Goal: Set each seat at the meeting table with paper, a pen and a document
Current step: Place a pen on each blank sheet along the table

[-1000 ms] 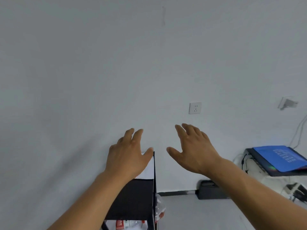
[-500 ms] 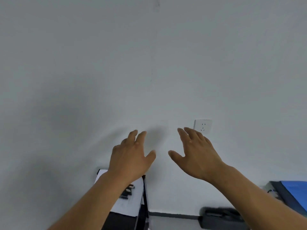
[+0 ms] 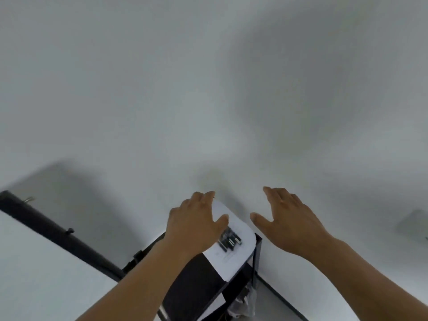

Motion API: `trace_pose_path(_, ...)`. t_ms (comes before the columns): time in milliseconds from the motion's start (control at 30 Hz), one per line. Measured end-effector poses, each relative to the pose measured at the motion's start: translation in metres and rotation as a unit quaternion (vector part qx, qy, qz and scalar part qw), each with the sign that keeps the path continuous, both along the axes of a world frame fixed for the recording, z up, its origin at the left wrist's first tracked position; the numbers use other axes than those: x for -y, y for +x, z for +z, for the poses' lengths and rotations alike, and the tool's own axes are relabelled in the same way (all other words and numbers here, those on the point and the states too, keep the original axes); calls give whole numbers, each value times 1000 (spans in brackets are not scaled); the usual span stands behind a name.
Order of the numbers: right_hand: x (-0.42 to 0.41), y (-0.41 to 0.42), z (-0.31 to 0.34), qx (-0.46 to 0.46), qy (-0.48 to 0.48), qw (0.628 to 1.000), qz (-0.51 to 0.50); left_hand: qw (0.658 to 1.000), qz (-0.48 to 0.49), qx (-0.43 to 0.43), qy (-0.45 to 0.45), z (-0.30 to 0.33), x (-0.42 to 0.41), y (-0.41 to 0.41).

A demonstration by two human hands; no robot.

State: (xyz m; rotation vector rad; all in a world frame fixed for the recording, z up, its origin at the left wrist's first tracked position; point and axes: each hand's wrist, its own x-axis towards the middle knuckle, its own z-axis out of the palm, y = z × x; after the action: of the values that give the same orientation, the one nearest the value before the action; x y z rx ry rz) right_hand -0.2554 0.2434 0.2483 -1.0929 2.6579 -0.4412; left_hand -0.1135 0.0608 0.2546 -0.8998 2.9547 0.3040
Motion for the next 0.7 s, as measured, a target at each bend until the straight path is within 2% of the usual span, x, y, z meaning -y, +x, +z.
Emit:
trace_pose_path(133, 45, -14, -22, 22, 38, 998, 38, 998, 44, 40, 21, -24, 25, 0)
trace_pose_path(267, 76, -28, -45, 43, 63, 996, 44, 989, 78, 57, 109, -58, 52, -7)
trace_pose_path(433, 109, -42, -88, 101, 111, 987, 51, 962, 144, 58, 224, -114, 70, -6)
trace_pose_path(700, 153, -51, -178, 177, 191, 962, 76, 921, 243, 67, 297, -187, 65, -8)
